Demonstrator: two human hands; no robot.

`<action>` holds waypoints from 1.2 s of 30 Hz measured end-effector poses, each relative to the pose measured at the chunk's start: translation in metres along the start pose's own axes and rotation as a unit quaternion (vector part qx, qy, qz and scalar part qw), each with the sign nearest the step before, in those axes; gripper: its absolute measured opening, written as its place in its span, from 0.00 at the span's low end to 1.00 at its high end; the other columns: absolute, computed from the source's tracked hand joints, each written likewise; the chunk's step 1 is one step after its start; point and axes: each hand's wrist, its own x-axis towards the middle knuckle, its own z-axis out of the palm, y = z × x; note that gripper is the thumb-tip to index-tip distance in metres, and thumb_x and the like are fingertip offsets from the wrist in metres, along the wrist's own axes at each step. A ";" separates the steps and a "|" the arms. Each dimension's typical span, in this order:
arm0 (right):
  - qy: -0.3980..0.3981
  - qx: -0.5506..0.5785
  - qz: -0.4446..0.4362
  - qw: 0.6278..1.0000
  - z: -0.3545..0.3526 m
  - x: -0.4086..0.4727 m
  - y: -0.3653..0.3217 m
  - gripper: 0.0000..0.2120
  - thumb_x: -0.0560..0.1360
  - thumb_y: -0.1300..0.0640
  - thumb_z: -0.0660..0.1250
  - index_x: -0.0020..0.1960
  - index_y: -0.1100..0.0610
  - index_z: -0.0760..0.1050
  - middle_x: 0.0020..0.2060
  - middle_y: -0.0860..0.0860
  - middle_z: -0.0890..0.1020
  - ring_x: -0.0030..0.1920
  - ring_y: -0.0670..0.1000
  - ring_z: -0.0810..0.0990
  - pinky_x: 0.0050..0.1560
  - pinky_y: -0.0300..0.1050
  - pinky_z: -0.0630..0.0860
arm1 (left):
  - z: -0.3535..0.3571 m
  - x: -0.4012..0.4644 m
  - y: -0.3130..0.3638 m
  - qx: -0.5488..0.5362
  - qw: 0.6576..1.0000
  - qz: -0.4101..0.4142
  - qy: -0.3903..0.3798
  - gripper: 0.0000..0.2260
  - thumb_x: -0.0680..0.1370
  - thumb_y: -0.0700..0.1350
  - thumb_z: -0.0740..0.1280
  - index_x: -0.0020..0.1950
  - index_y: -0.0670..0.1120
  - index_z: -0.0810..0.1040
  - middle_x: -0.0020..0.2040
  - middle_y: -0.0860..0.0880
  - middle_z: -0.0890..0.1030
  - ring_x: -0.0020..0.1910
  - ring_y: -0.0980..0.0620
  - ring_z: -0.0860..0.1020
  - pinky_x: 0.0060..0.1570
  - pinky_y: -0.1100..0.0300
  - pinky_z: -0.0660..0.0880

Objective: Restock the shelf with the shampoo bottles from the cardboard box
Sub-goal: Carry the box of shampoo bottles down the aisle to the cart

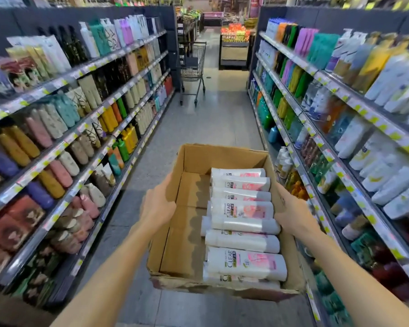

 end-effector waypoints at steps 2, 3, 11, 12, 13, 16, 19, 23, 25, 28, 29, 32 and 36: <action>0.005 -0.019 0.005 1.000 0.002 0.048 -0.004 0.40 0.74 0.57 0.68 0.78 0.38 0.52 0.52 0.51 0.84 0.50 0.55 0.81 0.45 0.49 0.77 | 0.008 0.048 -0.005 -0.009 1.000 -0.005 -0.002 0.41 0.71 0.31 0.60 0.78 0.62 0.55 0.55 0.47 0.83 0.30 0.51 0.75 0.25 0.61 0.69; 0.004 -0.026 0.004 1.000 0.003 0.074 -0.004 0.40 0.74 0.56 0.67 0.78 0.37 0.51 0.52 0.52 0.84 0.50 0.55 0.81 0.46 0.49 0.78 | 0.011 0.073 -0.007 -0.010 1.000 -0.005 -0.002 0.41 0.72 0.32 0.60 0.78 0.62 0.54 0.57 0.46 0.83 0.32 0.50 0.77 0.27 0.60 0.71; 0.009 -0.015 -0.016 1.000 0.026 0.312 0.008 0.40 0.74 0.59 0.66 0.76 0.35 0.51 0.54 0.52 0.83 0.53 0.56 0.81 0.54 0.55 0.79 | 0.052 0.291 0.003 -0.013 1.000 0.003 0.011 0.42 0.72 0.31 0.60 0.76 0.67 0.52 0.63 0.50 0.79 0.31 0.55 0.78 0.22 0.60 0.73; 0.005 -0.009 -0.021 1.000 0.025 0.344 0.007 0.40 0.74 0.59 0.66 0.76 0.34 0.50 0.54 0.52 0.83 0.52 0.56 0.81 0.54 0.55 0.79 | 0.056 0.318 0.004 -0.010 1.000 0.000 0.008 0.43 0.72 0.30 0.60 0.76 0.67 0.52 0.62 0.51 0.80 0.25 0.57 0.74 0.18 0.64 0.68; 0.005 -0.008 -0.020 1.000 0.024 0.374 0.006 0.40 0.74 0.58 0.66 0.76 0.33 0.50 0.53 0.51 0.83 0.52 0.56 0.81 0.54 0.56 0.79 | 0.061 0.345 0.006 -0.014 1.000 -0.005 0.006 0.43 0.73 0.30 0.60 0.76 0.67 0.51 0.62 0.51 0.80 0.21 0.57 0.70 0.17 0.66 0.64; -0.004 -0.015 -0.030 0.999 0.022 0.467 -0.003 0.41 0.74 0.62 0.63 0.75 0.32 0.49 0.50 0.51 0.83 0.49 0.55 0.81 0.51 0.54 0.79 | 0.069 0.426 0.012 -0.022 0.999 -0.021 0.015 0.42 0.73 0.29 0.59 0.78 0.63 0.52 0.71 0.54 0.73 0.20 0.58 0.67 0.18 0.63 0.68; -0.009 -0.024 -0.033 0.999 0.026 0.551 -0.015 0.43 0.73 0.65 0.62 0.77 0.35 0.47 0.46 0.52 0.83 0.45 0.54 0.82 0.47 0.53 0.80 | 0.077 0.500 0.013 -0.026 0.999 -0.027 0.034 0.42 0.73 0.28 0.59 0.78 0.62 0.53 0.64 0.52 0.79 0.17 0.58 0.66 0.15 0.68 0.62; -0.009 -0.027 -0.040 0.999 0.040 0.660 -0.032 0.37 0.76 0.64 0.63 0.77 0.41 0.53 0.46 0.54 0.84 0.43 0.55 0.81 0.45 0.51 0.79 | 0.084 0.608 0.006 -0.027 0.997 -0.032 0.059 0.42 0.71 0.28 0.60 0.78 0.60 0.55 0.52 0.53 0.83 0.19 0.54 0.67 0.15 0.68 0.60; -0.007 -0.019 -0.037 0.999 0.054 0.717 -0.039 0.38 0.75 0.64 0.63 0.78 0.41 0.53 0.48 0.57 0.84 0.46 0.59 0.81 0.46 0.52 0.78 | 0.091 0.668 -0.006 -0.017 0.997 -0.027 0.065 0.43 0.70 0.29 0.60 0.78 0.61 0.55 0.43 0.49 0.84 0.21 0.50 0.67 0.16 0.66 0.58; -0.013 -0.025 -0.037 0.999 0.074 0.811 -0.052 0.39 0.74 0.64 0.62 0.78 0.41 0.52 0.51 0.58 0.84 0.52 0.62 0.80 0.45 0.51 0.76 | 0.097 0.766 -0.026 -0.055 0.996 -0.036 0.054 0.44 0.69 0.29 0.59 0.77 0.64 0.55 0.31 0.40 0.81 0.21 0.48 0.66 0.19 0.62 0.58; -0.014 -0.027 -0.036 0.999 0.076 0.835 -0.059 0.39 0.74 0.64 0.63 0.78 0.41 0.52 0.51 0.57 0.84 0.53 0.62 0.80 0.44 0.50 0.75 | 0.098 0.790 -0.029 -0.049 0.997 -0.034 0.039 0.44 0.69 0.30 0.59 0.77 0.64 0.55 0.30 0.40 0.80 0.20 0.50 0.66 0.19 0.61 0.60; -0.021 -0.019 -0.045 0.999 0.081 0.913 -0.083 0.36 0.75 0.60 0.66 0.78 0.43 0.55 0.53 0.53 0.84 0.54 0.58 0.81 0.42 0.41 0.67 | 0.097 0.879 -0.040 -0.069 0.997 -0.032 0.016 0.43 0.69 0.32 0.61 0.77 0.64 0.54 0.38 0.44 0.84 0.27 0.49 0.77 0.26 0.59 0.73; -0.014 -0.014 -0.045 0.999 0.084 1.030 -0.108 0.37 0.74 0.60 0.66 0.78 0.44 0.56 0.51 0.54 0.84 0.51 0.59 0.82 0.40 0.42 0.66 | 0.091 1.010 -0.040 -0.059 0.997 -0.039 0.007 0.43 0.69 0.33 0.61 0.76 0.66 0.52 0.40 0.46 0.85 0.30 0.46 0.80 0.28 0.55 0.77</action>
